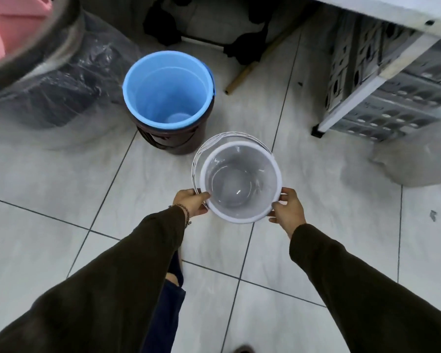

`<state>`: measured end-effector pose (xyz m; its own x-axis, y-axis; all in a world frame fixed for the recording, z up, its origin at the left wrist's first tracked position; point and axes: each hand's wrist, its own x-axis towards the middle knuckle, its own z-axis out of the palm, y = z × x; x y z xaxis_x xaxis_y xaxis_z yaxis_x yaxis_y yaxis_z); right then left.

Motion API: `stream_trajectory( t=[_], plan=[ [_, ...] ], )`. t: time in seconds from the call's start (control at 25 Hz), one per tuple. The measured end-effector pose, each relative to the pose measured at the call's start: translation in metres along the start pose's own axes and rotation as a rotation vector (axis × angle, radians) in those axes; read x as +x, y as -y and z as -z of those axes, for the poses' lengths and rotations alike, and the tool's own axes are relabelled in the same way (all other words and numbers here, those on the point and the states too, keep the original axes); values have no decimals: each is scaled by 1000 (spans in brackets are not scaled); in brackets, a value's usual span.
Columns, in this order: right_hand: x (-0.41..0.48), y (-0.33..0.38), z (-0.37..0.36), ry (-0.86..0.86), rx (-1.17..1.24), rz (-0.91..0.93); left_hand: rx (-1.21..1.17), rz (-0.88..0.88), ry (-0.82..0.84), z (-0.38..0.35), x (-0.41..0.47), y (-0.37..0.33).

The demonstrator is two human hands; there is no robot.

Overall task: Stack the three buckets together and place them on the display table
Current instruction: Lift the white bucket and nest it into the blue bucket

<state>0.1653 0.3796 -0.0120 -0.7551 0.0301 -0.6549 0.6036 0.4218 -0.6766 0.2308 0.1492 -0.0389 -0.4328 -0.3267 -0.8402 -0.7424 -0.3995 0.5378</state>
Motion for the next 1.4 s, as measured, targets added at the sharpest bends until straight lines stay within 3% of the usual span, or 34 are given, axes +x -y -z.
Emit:
stream_trajectory(
  t=[0.28,0.56,0.76,1.04,1.16,1.28,1.4],
  plan=[
    [-41,146,27,-23,-81,388,-137,-375,-4,15,-85,-124],
    [-32,263,-47,17,-40,536,-120,-604,-200,91,-85,-227],
    [20,279,-138,120,-55,397,-146,-452,-331,149,-5,-252],
    [98,265,-224,104,-52,122,-62,-136,-325,177,131,-241],
    [121,257,-230,64,-263,112,-102,10,-306,174,145,-247],
    [125,254,-228,-89,-397,156,152,-31,-410,169,146,-248],
    [132,242,-230,-102,-304,-61,298,70,-345,164,153,-240]
  ],
)
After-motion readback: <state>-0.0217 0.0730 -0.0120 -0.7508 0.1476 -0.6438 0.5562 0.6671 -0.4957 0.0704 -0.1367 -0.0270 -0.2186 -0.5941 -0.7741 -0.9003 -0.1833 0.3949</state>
